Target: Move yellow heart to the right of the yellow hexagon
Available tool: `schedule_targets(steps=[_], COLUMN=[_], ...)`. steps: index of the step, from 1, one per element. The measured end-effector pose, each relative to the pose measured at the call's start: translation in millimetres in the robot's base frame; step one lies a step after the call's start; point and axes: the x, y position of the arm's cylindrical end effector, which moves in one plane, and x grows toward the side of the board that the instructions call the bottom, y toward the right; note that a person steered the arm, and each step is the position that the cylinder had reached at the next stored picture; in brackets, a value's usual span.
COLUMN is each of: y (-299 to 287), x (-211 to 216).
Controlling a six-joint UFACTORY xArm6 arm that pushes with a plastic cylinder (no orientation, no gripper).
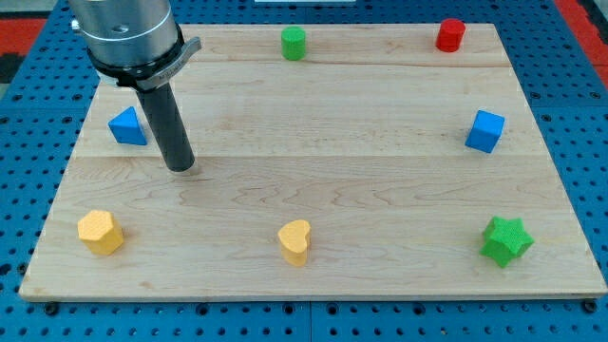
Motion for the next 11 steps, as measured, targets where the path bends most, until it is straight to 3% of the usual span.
schedule_targets(steps=[1,2,3,4,5,6,7,9,11], y=[24.3,131.7,213.1,234.7,166.9,126.4,135.5,-0.3,6.3], x=[-9.7,-31.9,24.3,85.9,136.0,98.1,73.9,114.8,83.0])
